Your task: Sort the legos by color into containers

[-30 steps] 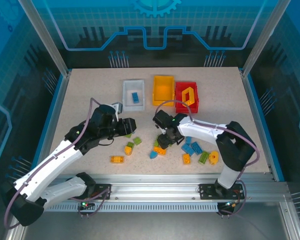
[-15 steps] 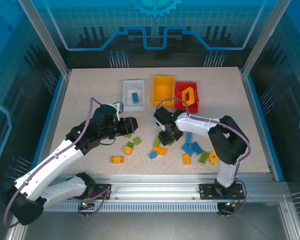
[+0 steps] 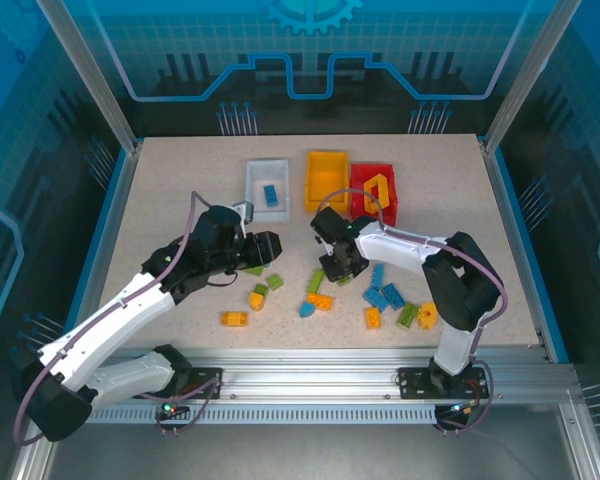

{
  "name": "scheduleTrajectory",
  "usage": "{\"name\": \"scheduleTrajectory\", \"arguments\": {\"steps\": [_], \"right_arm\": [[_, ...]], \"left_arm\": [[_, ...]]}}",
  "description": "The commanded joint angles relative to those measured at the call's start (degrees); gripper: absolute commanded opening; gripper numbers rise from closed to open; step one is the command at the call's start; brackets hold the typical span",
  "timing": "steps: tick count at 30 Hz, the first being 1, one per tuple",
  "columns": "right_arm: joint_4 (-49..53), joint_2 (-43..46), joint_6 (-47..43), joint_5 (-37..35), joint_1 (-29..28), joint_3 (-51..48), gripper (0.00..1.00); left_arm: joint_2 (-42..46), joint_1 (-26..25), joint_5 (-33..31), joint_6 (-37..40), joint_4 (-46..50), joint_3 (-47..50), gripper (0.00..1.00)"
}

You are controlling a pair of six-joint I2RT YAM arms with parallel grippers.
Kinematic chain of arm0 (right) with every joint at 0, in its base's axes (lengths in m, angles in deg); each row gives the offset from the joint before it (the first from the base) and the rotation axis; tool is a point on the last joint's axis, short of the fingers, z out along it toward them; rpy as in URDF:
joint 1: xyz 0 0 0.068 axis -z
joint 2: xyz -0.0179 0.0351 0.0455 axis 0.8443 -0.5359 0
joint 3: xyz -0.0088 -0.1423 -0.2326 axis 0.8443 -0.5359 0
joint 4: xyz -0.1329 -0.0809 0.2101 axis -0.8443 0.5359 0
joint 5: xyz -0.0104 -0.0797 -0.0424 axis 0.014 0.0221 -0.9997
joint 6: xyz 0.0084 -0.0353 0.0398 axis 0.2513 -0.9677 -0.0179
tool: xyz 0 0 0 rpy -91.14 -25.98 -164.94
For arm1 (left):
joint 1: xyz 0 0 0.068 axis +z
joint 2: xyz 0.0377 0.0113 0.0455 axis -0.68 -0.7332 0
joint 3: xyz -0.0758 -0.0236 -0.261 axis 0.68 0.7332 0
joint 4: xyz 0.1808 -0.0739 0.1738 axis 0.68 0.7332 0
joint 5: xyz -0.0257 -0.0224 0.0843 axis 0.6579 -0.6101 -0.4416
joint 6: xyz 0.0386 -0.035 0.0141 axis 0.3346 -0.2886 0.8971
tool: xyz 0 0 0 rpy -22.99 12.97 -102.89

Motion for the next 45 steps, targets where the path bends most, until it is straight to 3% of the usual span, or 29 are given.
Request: {"name": "scheduleTrajectory", "arguments": {"steps": [1, 6, 17, 26, 33, 38, 42, 45], "right_arm": [[0.52, 2.45, 2.82, -1.42, 2.33, 6.52, 0.32], [1.77, -4.68, 5.65, -1.03, 6.03, 19.36, 0.3], [10.24, -29.42, 9.26, -1.98, 11.94, 53.85, 0.31], [10.48, -37.64, 9.1, -0.04, 14.39, 63.3, 0.37], [10.7, -35.57, 7.93, 1.12, 13.92, 63.5, 0.53], [8.96, -28.5, 6.79, 0.2, 12.25, 60.06, 0.51], [3.54, -18.51, 5.43, -0.48, 9.49, 50.48, 0.51], [-3.58, -9.22, 3.82, 0.32, 5.86, 37.68, 0.51]], "left_arm": [[-2.58, -0.27, -1.49, 1.25, -1.59, -4.88, 0.51], [-8.83, 1.32, -1.81, 2.6, -2.9, -10.25, 0.51], [-19.73, 6.81, 1.28, 3.4, -6.74, -17.18, 0.51], [-22.24, 7.06, 2.55, 3.26, -8.46, -16.99, 0.51], [-21.27, 7.07, -0.45, 3.09, -4.25, -15.15, 0.51], [-20.09, 7.31, -4.23, 4.09, 3.65, -13.61, 0.51], [-19.92, 8.01, -6.14, 3.98, 9.64, -11.07, 0.56], [-19.97, 9.29, -5.48, 2.35, 9.68, -7.21, 0.57]]}}
